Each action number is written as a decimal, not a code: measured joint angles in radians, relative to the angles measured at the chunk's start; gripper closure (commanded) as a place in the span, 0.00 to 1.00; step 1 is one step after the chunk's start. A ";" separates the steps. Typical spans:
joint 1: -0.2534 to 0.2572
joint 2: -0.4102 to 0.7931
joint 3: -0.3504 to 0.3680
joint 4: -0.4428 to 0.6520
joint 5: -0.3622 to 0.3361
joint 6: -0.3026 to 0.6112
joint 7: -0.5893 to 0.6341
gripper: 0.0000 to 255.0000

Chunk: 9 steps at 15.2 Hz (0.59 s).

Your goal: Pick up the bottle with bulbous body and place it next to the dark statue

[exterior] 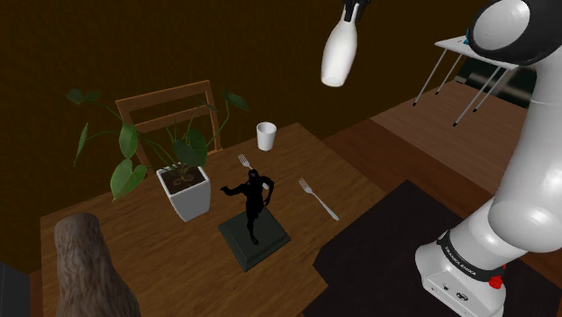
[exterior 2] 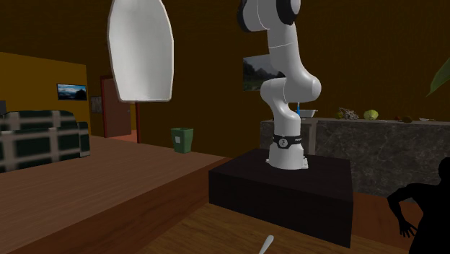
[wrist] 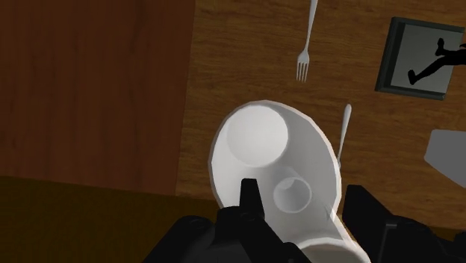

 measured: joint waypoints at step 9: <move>0.091 -0.354 0.030 -0.495 -0.039 0.144 0.097 1.00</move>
